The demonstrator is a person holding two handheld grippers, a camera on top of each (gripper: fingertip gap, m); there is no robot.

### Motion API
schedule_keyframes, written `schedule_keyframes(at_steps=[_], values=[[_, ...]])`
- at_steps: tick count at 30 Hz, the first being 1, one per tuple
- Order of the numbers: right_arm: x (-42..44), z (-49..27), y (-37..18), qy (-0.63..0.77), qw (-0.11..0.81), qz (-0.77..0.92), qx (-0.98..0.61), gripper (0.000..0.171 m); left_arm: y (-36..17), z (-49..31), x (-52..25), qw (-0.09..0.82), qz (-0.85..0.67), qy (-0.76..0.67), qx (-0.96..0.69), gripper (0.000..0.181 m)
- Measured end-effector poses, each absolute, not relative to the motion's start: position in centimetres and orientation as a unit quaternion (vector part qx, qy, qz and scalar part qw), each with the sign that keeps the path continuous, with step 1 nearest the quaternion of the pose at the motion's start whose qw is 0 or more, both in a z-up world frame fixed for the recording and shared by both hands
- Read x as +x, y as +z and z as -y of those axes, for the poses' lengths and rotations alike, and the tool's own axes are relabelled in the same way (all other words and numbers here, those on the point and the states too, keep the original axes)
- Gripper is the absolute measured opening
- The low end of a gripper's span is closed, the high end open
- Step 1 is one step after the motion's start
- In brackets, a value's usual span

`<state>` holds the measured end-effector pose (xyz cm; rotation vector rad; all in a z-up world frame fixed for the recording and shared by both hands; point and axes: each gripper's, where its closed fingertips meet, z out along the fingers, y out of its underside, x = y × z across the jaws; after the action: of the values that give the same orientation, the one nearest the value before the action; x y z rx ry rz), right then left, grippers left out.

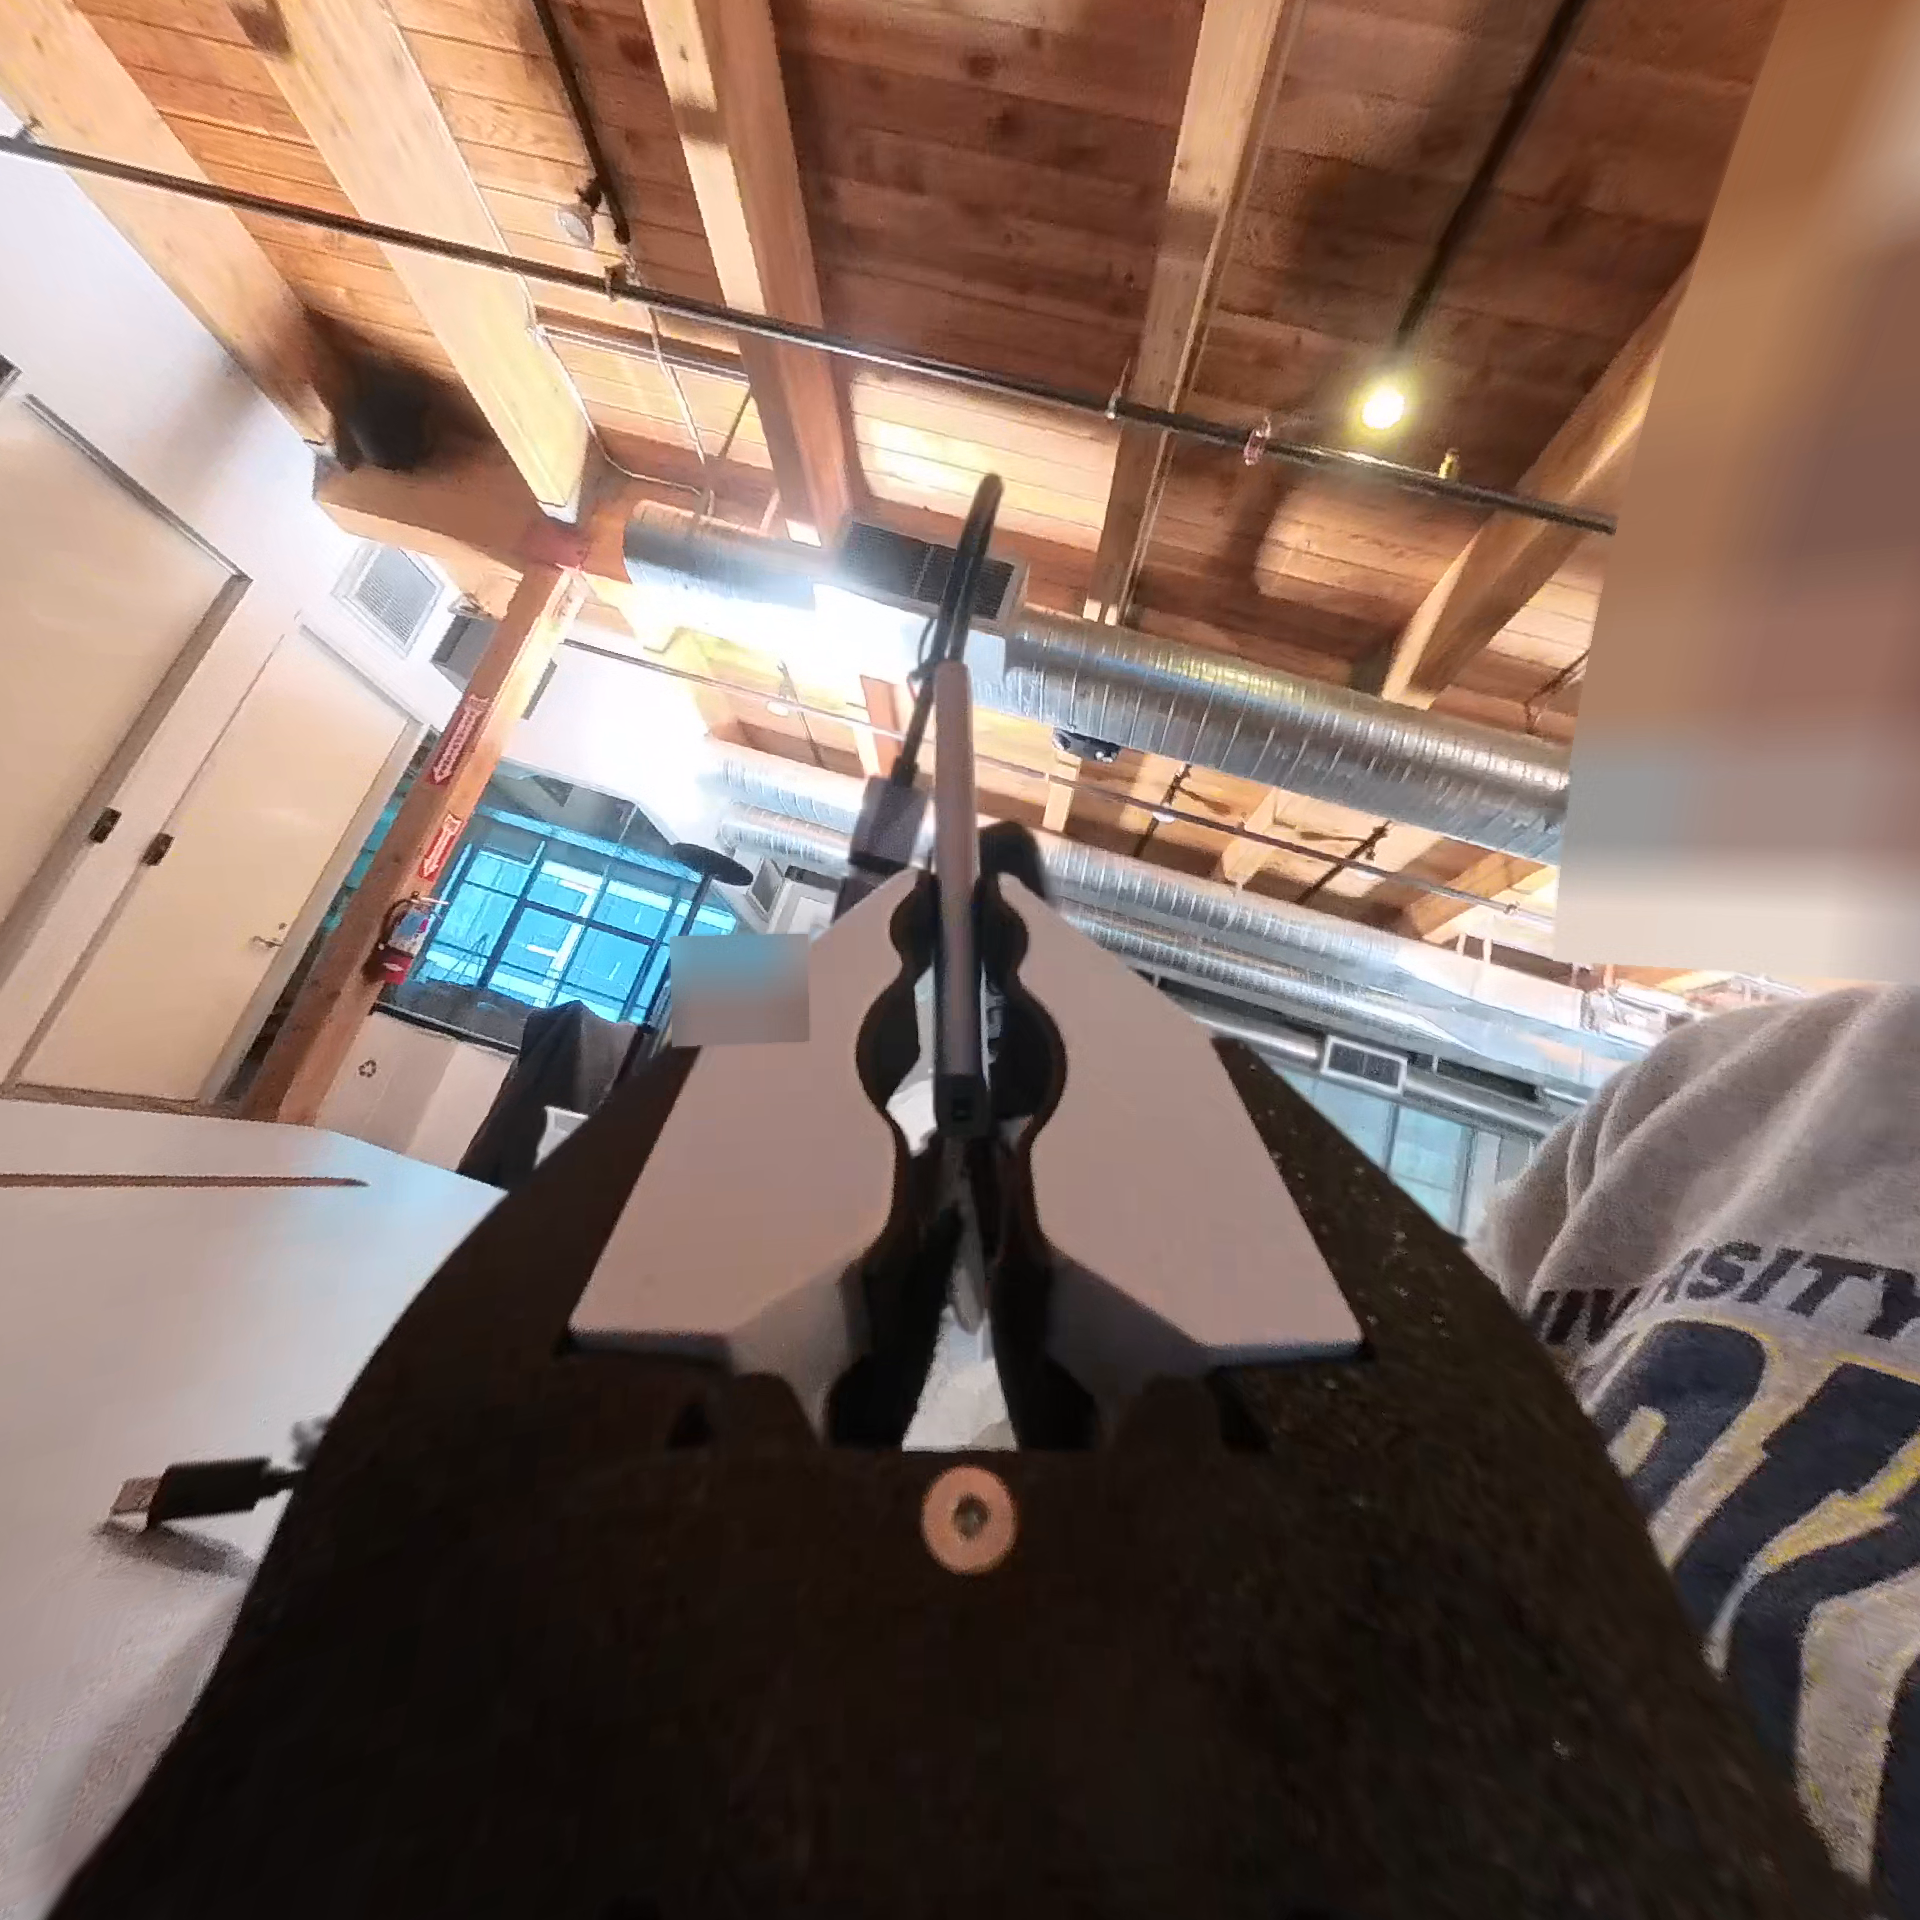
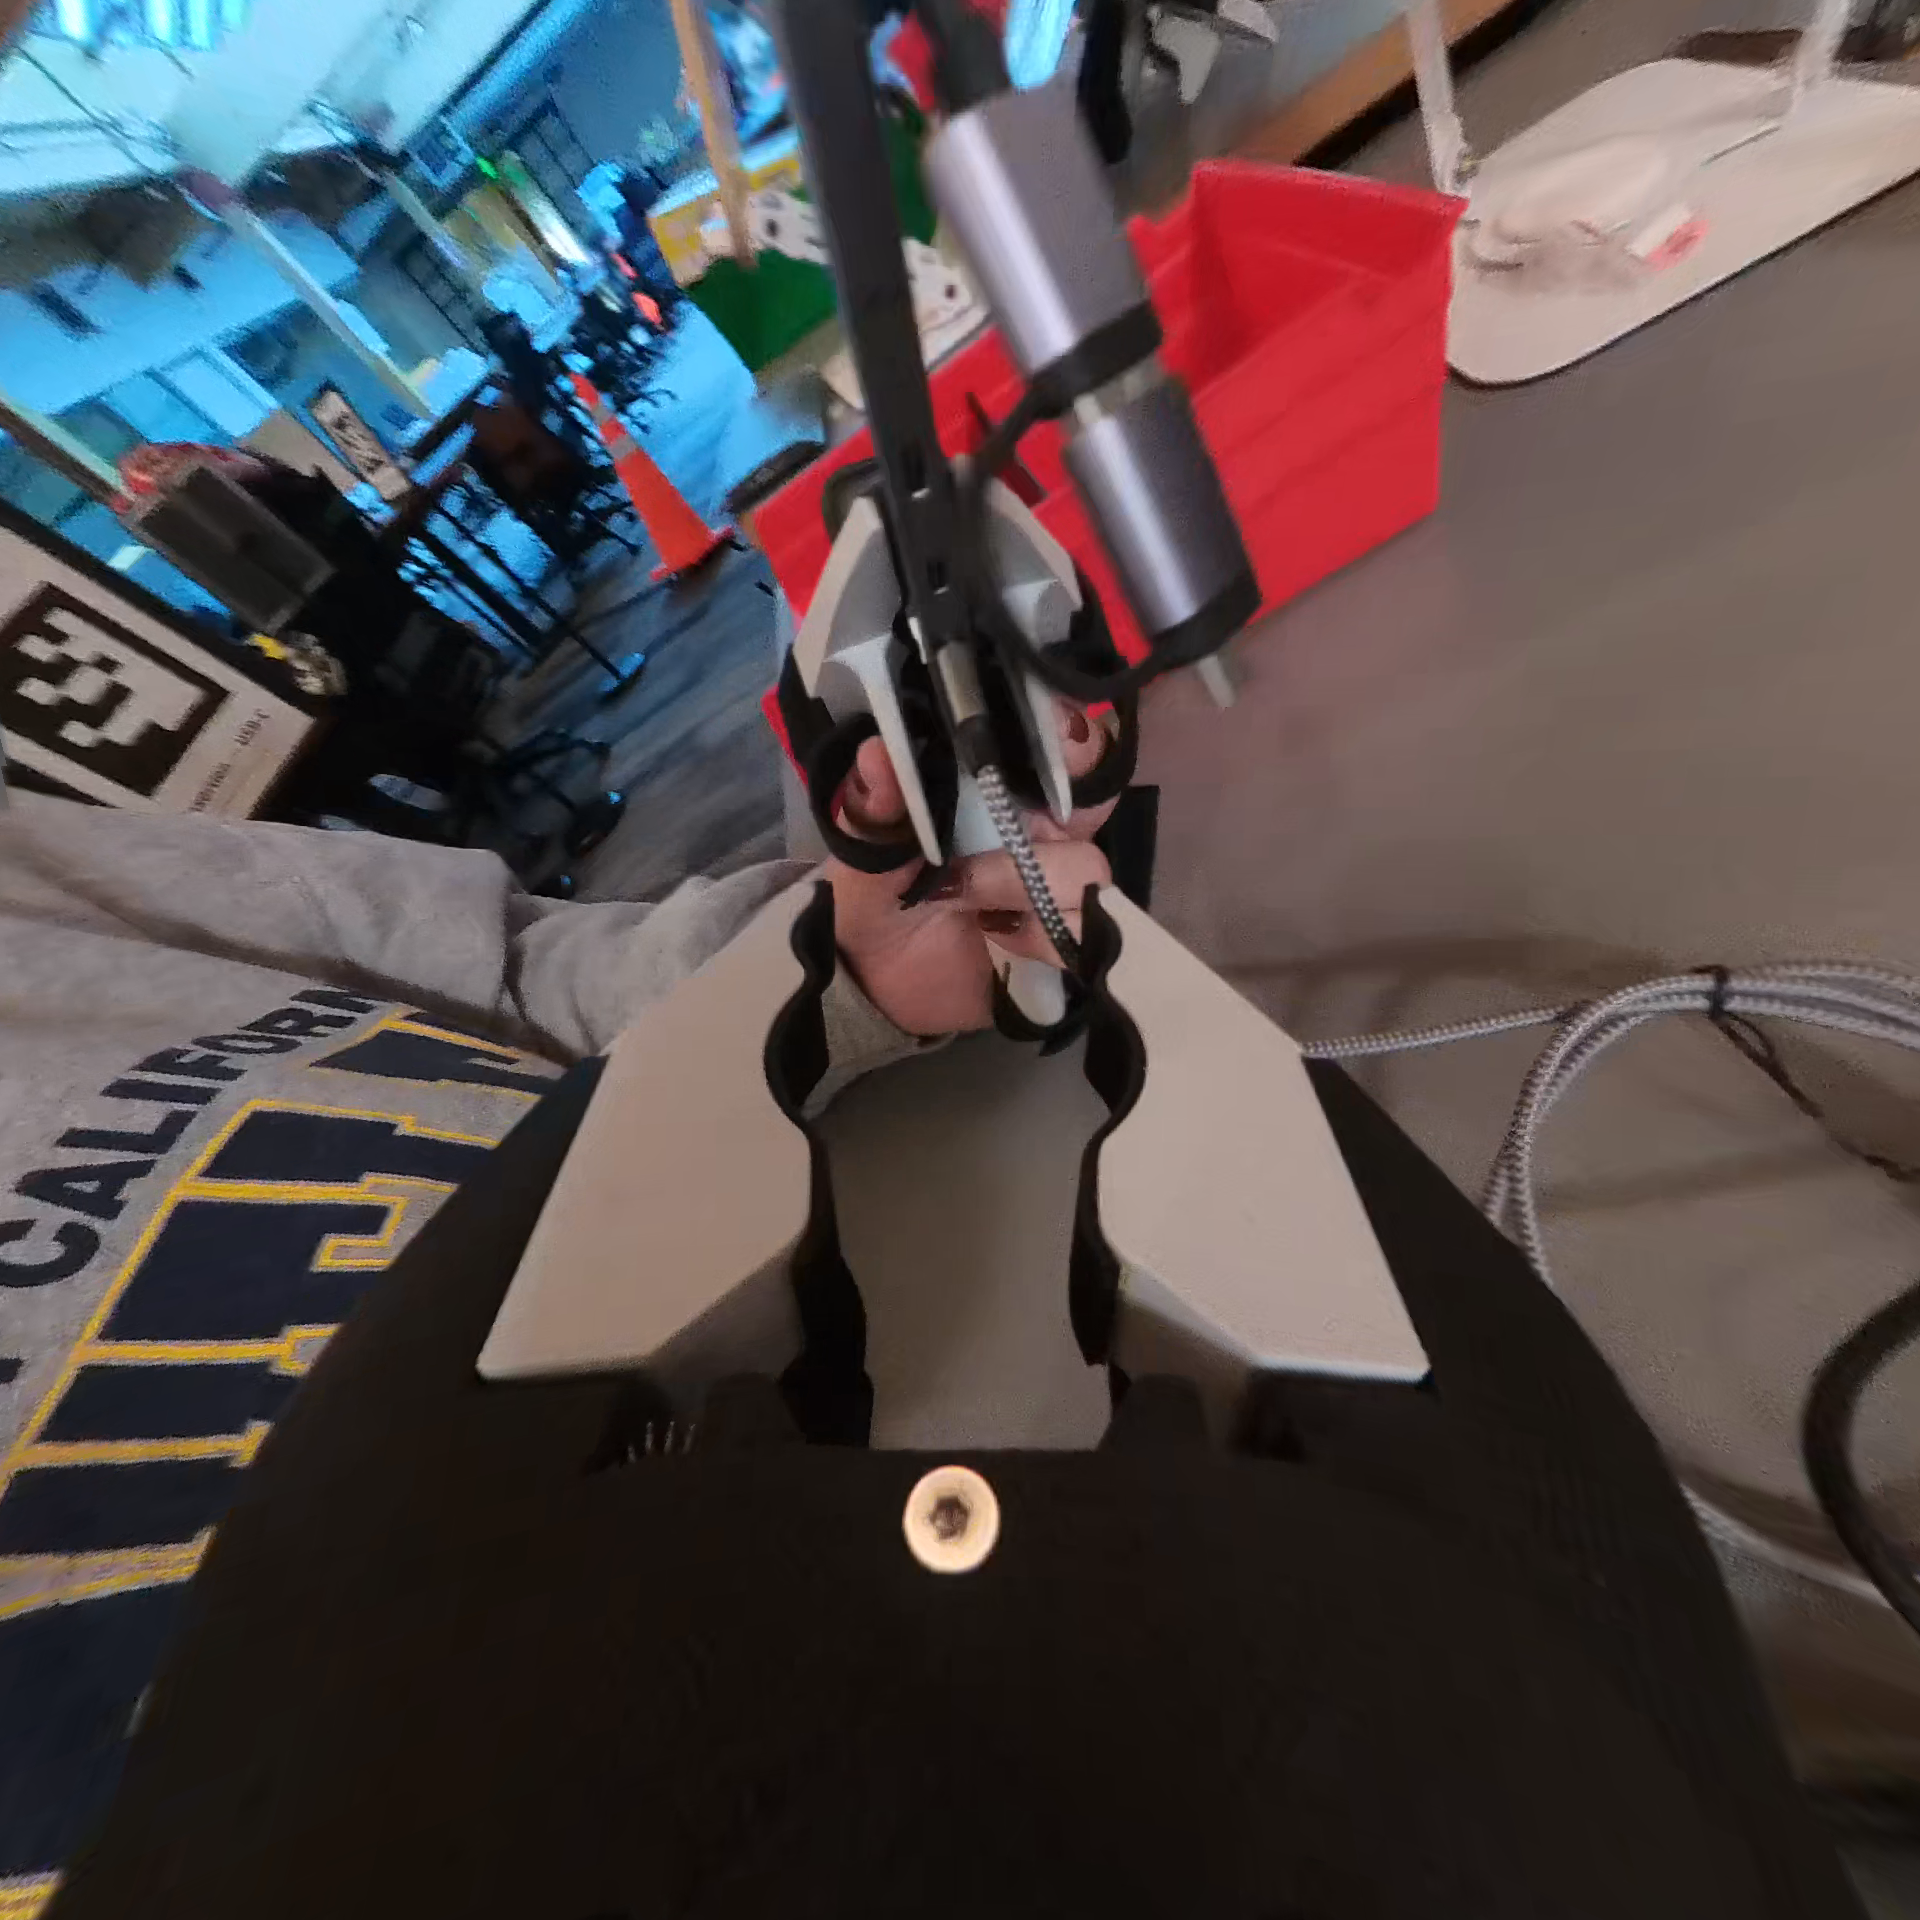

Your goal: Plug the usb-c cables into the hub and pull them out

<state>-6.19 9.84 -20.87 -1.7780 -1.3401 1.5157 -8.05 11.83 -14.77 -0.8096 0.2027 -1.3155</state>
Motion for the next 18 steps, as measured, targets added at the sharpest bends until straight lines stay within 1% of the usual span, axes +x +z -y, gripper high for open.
schedule_keyframes(at_steps=[2, 3, 6, 7, 8, 9, 10, 11, 12, 13, 15, 16, 18], values=[[-5.8, -9.8, -20.5, 0.527, 0.244, 0.492, -0.648, 0.049, -14.9, -12.0, -8.2, 0.715, -0.084, -0.587, -0.369, 0.006], [-5.7, -10.3, -19.8, 0.512, 0.286, 0.491, -0.644, 0.051, -14.7, -12.1, -8.3, 0.721, -0.081, -0.581, -0.368, 0.007], [-4.5, -13.0, -14.8, 0.464, 0.527, 0.434, -0.565, 0.049, -14.4, -12.6, -9.4, 0.739, -0.068, -0.558, -0.372, 0.006], [-4.2, -12.3, -14.1, 0.468, 0.550, 0.435, -0.538, 0.031, -14.3, -12.7, -9.6, 0.741, -0.064, -0.556, -0.370, 0.006], [-4.5, -11.2, -14.9, 0.486, 0.513, 0.456, -0.541, 0.018, -14.1, -12.6, -9.7, 0.741, -0.061, -0.562, -0.363, 0.006], [-5.1, -10.0, -16.6, 0.506, 0.441, 0.481, -0.564, 0.019, -14.0, -12.5, -9.7, 0.738, -0.057, -0.573, -0.353, 0.006], [-5.6, -9.1, -18.6, 0.518, 0.366, 0.501, -0.589, 0.025, -13.9, -12.5, -9.7, 0.735, -0.053, -0.581, -0.347, 0.006], [-6.1, -8.9, -20.4, 0.516, 0.316, 0.506, -0.614, 0.033, -13.8, -12.5, -9.5, 0.731, -0.050, -0.588, -0.342, 0.006], [-6.6, -8.9, -21.5, 0.514, 0.298, 0.504, -0.627, 0.039, -13.8, -12.6, -9.4, 0.727, -0.047, -0.596, -0.337, 0.006], [-7.2, -9.5, -21.7, 0.519, 0.311, 0.486, -0.630, 0.041, -13.8, -12.5, -9.2, 0.723, -0.046, -0.604, -0.332, 0.006], [-8.0, -11.2, -20.0, 0.557, 0.372, 0.414, -0.616, 0.041, -13.7, -12.2, -8.6, 0.715, -0.049, -0.619, -0.322, 0.006], [-7.9, -11.8, -18.9, 0.583, 0.396, 0.377, -0.600, 0.040, -13.5, -12.1, -8.5, 0.714, -0.050, -0.623, -0.315, 0.005], [-7.5, -12.3, -17.7, 0.626, 0.402, 0.335, -0.578, 0.032, -13.3, -11.7, -8.2, 0.708, -0.050, -0.634, -0.307, 0.005]])
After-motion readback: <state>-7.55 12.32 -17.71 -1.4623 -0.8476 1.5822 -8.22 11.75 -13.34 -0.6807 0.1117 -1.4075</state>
